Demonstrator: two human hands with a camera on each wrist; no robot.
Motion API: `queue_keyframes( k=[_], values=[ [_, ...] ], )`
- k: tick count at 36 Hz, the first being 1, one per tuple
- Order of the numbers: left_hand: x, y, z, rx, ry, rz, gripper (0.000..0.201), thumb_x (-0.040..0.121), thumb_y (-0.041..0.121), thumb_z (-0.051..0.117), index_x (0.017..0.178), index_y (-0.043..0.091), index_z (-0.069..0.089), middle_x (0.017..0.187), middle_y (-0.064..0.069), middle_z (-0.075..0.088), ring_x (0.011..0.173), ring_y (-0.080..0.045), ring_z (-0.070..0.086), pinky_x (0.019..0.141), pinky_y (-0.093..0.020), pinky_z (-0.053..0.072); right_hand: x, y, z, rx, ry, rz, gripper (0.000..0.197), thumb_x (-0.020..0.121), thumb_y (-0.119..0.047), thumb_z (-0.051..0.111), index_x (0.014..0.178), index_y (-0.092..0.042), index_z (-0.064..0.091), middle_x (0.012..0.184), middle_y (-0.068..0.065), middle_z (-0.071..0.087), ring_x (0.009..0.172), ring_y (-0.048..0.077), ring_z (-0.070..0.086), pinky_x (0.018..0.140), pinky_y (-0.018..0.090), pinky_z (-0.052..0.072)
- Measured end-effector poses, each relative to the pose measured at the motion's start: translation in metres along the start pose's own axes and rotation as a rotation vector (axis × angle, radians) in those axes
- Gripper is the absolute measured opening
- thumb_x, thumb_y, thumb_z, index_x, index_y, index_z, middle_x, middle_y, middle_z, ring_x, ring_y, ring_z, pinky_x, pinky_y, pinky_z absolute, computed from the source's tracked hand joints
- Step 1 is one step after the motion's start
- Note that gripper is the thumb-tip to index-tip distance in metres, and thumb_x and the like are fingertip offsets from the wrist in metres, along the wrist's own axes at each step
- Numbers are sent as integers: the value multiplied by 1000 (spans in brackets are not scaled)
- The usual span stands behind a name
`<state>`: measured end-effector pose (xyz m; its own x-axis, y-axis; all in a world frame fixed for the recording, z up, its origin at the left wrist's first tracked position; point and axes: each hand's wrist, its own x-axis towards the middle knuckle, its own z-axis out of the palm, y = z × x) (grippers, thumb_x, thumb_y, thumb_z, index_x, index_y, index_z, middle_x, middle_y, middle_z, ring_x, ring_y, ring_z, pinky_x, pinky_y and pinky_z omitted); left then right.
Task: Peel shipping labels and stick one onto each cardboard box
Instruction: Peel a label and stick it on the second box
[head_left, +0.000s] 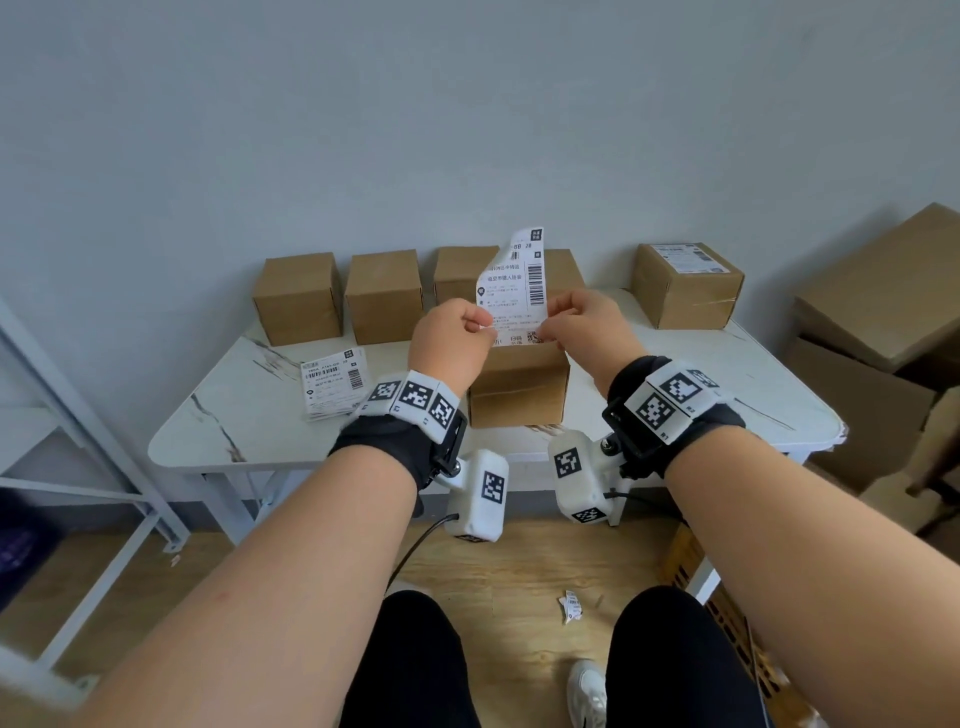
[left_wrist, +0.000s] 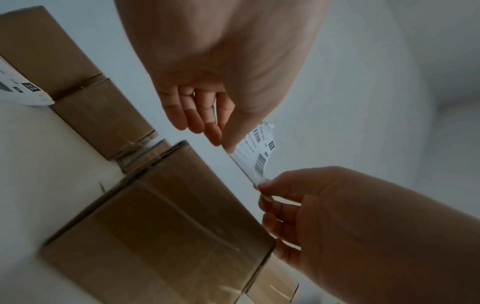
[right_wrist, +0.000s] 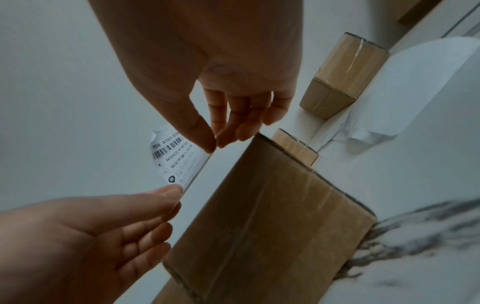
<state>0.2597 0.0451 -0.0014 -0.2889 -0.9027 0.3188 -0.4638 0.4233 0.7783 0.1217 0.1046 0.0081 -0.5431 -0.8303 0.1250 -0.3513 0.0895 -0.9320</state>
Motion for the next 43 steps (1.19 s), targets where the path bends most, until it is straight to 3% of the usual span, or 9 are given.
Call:
queue_keyframes(
  k=[4, 9, 15, 22, 26, 33, 38, 43],
  values=[
    [-1, -4, 5, 39, -28, -14, 17, 87, 22, 65, 103, 18, 64, 93, 5, 59, 93, -15, 59, 87, -30, 49, 0, 7, -1, -78, -14, -16, 17, 77, -2, 67, 89, -14, 64, 88, 3, 70, 89, 22, 68, 83, 36, 57],
    [-1, -6, 8, 100, -34, -5, 19, 86, 25, 66, 104, 19, 64, 94, 5, 58, 91, -14, 57, 77, -23, 44, -2, 10, -3, -130, -14, -42, 16, 77, -3, 66, 87, -15, 63, 87, 3, 71, 88, 23, 69, 80, 36, 56],
    [-4, -6, 9, 133, -32, 3, 20, 86, 25, 67, 104, 18, 64, 93, 5, 57, 93, -14, 57, 77, -23, 44, -5, 11, -3, -161, -25, -56, 16, 78, -4, 65, 89, -15, 63, 88, 2, 71, 86, 20, 69, 81, 37, 58],
    [-5, -7, 9, 147, -32, 15, 19, 85, 26, 67, 103, 20, 65, 95, 4, 60, 97, -16, 59, 80, -24, 46, -5, 13, -4, -216, -15, -71, 17, 80, -7, 65, 95, -14, 64, 90, 0, 70, 85, 17, 67, 72, 28, 55],
    [-6, -7, 10, 152, -28, 20, 18, 85, 25, 68, 102, 19, 65, 94, 4, 60, 98, -17, 59, 81, -25, 46, -6, 14, -3, -232, -18, -76, 16, 80, -9, 65, 94, -15, 63, 88, -1, 69, 85, 17, 67, 76, 32, 56],
    [-8, -7, 11, 171, -22, 36, 17, 84, 24, 68, 100, 18, 66, 91, 2, 61, 98, -19, 59, 86, -31, 50, -6, 16, -2, -302, -3, -109, 19, 81, -12, 65, 99, -16, 62, 89, -4, 65, 79, 13, 62, 62, 21, 47],
    [-9, -7, 14, 233, -11, 60, 10, 85, 25, 65, 95, 21, 67, 100, -3, 63, 108, -25, 51, 90, -32, 43, -6, 17, 1, -313, 2, -107, 22, 80, -11, 65, 101, -14, 61, 91, -2, 64, 81, 15, 62, 60, 20, 45],
    [-12, -6, 14, 277, -1, 57, 6, 86, 25, 64, 90, 24, 67, 106, -2, 49, 111, -24, 44, 90, -31, 41, -5, 18, 0, -296, 18, -86, 37, 80, -12, 69, 113, -14, 53, 90, -5, 53, 75, 9, 53, 55, 18, 36]
  ],
)
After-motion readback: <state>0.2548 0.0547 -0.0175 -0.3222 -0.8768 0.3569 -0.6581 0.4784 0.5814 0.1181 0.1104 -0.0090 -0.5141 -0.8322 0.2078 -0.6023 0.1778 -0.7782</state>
